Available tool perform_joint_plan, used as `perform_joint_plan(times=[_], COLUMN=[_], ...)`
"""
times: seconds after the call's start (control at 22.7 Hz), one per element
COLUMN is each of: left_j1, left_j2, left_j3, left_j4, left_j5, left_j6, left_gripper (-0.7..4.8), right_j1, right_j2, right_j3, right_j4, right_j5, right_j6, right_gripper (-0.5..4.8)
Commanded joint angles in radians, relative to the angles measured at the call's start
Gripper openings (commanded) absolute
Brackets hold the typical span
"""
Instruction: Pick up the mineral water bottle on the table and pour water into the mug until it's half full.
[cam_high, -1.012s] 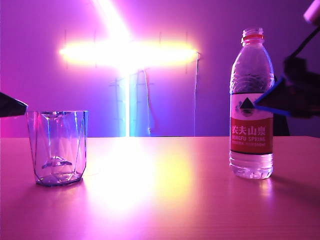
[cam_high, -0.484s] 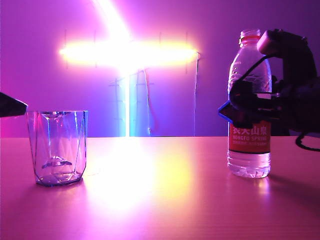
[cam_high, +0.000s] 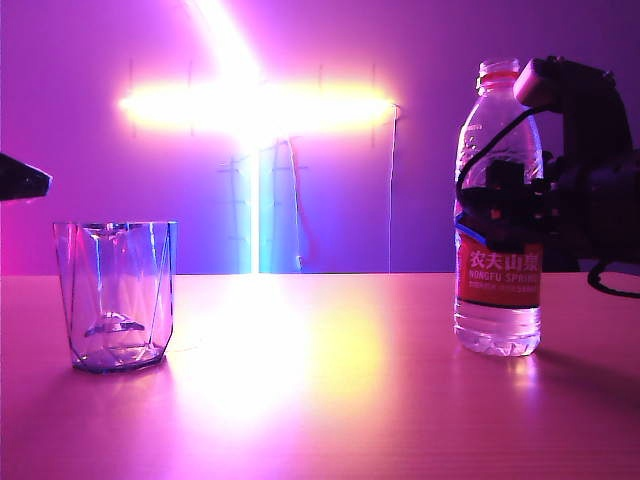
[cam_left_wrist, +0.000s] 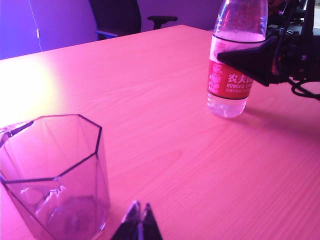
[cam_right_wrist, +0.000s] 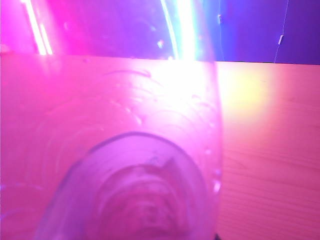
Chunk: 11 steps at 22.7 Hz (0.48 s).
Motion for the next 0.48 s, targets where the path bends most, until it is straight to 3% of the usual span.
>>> perform_joint_plan(times=[0.04, 0.13, 0.22, 0.35, 0.48], left_j1=[0.031, 0.101, 0.172, 0.275, 0.312], left_j2=[0.0, -0.004, -0.005, -0.006, -0.014], left_j3=[0.002, 0.002, 0.002, 0.002, 0.002], left_j4=[0.005, 0.005, 0.005, 0.004, 0.005], left_j5=[0.003, 0.003, 0.001, 0.001, 0.002], left_j6=[-0.003, -0.003, -0.003, -0.003, -0.003], left_gripper=[-0.02, -0.02, -0.02, -0.02, -0.02], right_j1=[0.008, 0.034, 0.077, 0.177, 0.23], right_j2=[-0.052, -0.1, -0.132, -0.142, -0.134], right_j3=[0.017, 0.058, 0.116, 0.297, 0.419], right_j4=[0.031, -0.03, -0.161, -0.506, -0.726], right_j5=[-0.076, -0.139, -0.137, -0.137, -0.106], right_j6=[-0.015, -0.076, -0.144, -0.339, -0.472], right_gripper=[2.37, 2.37, 2.37, 2.37, 2.37])
